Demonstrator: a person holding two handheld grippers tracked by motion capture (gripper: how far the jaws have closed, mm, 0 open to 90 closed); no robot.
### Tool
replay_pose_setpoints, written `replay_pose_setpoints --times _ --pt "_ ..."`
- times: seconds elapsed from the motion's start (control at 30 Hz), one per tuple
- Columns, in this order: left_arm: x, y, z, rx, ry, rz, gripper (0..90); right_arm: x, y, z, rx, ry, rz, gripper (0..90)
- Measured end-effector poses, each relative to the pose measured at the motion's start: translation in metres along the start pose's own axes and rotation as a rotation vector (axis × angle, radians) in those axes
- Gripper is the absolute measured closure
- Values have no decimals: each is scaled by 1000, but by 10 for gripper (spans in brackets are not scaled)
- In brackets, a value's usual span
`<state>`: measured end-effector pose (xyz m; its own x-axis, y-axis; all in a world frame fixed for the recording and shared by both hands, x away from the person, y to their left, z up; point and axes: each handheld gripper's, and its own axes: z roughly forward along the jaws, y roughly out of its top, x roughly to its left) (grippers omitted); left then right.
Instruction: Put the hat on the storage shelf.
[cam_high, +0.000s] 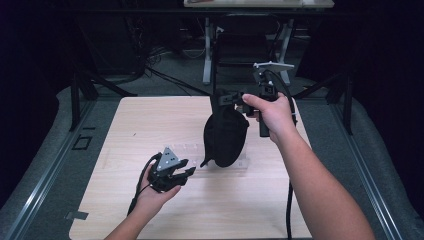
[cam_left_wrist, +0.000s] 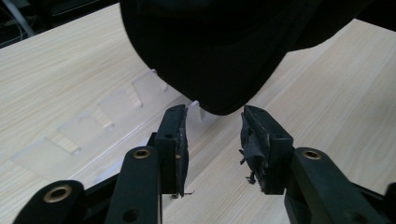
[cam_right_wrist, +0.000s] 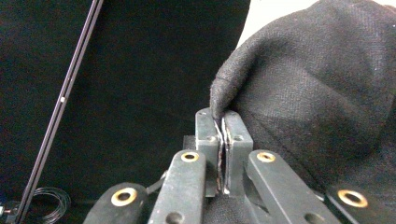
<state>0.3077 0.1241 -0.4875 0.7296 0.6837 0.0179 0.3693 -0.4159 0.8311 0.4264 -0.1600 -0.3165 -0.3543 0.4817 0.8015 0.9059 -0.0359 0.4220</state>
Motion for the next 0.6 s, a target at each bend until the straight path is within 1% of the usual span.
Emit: replay_pose_setpoints --times 0.1,0.13,0.23,0.3,0.4,0.53,0.6 --pt "-3 2 0 -3 -6 6 631 0 0 1 5 0 -3 878" --pt "-6 5 0 -13 -14 14 636 0 0 1 3 -2 -3 878" --pt "-8 7 -1 -21 -24 18 643 1 0 1 1 -3 -4 878" --pt "-11 9 -1 -26 -29 30 647 1 0 1 1 -3 -4 877" --pt "-15 15 2 -33 -27 43 674 1 0 2 -1 -4 -3 878" --pt "-18 19 6 -36 -31 46 695 1 0 2 -5 -3 -2 878" --pt "-22 22 9 -35 -27 66 717 1 0 3 -5 1 -1 877"
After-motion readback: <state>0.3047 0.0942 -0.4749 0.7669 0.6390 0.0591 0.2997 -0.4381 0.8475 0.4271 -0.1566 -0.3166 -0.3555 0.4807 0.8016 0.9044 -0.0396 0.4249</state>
